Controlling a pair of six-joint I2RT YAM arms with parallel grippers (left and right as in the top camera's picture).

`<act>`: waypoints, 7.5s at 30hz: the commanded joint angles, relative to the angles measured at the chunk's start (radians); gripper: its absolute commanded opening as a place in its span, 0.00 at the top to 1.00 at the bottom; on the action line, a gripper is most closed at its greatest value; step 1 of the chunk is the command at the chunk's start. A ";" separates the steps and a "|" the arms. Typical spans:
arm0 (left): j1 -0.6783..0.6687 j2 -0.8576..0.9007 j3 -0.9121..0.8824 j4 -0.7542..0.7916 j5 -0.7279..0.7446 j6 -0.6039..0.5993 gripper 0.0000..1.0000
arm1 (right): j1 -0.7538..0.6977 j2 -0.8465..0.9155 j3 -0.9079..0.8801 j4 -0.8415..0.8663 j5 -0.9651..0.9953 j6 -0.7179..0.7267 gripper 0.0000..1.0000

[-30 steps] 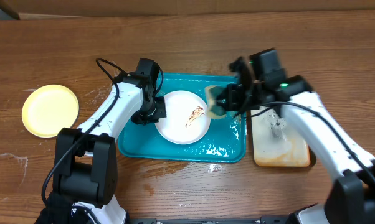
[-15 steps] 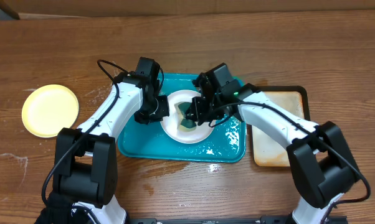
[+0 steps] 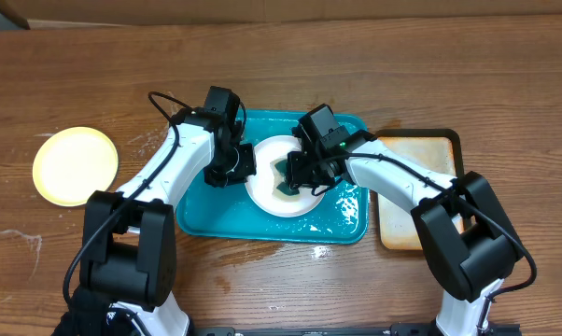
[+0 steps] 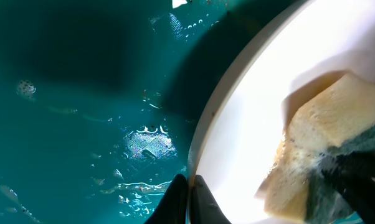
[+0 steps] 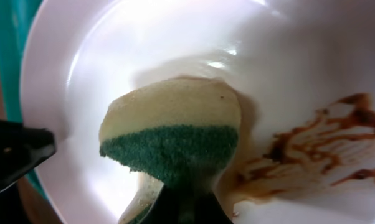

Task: Clean dirty plates on tray and stack at the side
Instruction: 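Scrub the white plate with the sponge while the left gripper holds it, then move the sponge back to the soapy tray and lift the white plate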

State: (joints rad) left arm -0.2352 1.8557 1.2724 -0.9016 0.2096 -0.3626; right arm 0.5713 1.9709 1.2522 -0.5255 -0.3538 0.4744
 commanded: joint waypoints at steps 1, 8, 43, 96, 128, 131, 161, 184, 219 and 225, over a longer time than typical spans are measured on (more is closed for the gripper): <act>-0.001 0.014 0.011 -0.003 0.027 0.027 0.96 | 0.004 0.044 0.004 -0.040 0.211 0.032 0.96; -0.001 0.014 0.011 -0.006 0.027 0.034 0.96 | -0.007 0.044 0.004 -0.142 0.494 0.043 0.96; -0.098 0.250 0.011 0.402 0.309 0.043 0.51 | -0.011 0.044 0.005 -0.188 0.533 0.038 0.96; -0.016 0.249 0.013 0.129 0.045 0.038 0.96 | 0.014 0.088 0.393 -0.398 0.378 0.162 0.96; 0.008 0.240 0.013 -0.001 -0.034 0.136 0.96 | -0.021 0.121 0.168 -0.309 0.718 0.124 0.96; 0.008 0.240 0.013 0.008 -0.034 0.130 0.96 | -0.022 0.121 0.168 -0.354 0.697 0.109 0.96; 0.008 0.240 0.013 0.027 0.001 0.108 0.96 | 0.003 0.119 0.231 -0.204 0.157 0.026 0.96; 0.008 0.240 0.013 0.019 0.002 0.108 0.96 | 0.151 0.120 0.140 -0.106 0.150 0.263 0.96; 0.008 0.240 0.013 0.029 -0.010 0.115 0.96 | -0.035 0.109 0.248 -0.442 0.750 0.169 0.96; 0.011 0.240 0.013 0.042 -0.010 0.112 0.96 | -0.035 0.070 0.536 -0.629 0.718 0.119 0.96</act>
State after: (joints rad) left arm -0.2382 2.0377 1.3319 -0.8612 0.3470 -0.2546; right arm 0.5674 2.0720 1.6363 -1.1160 0.2977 0.6270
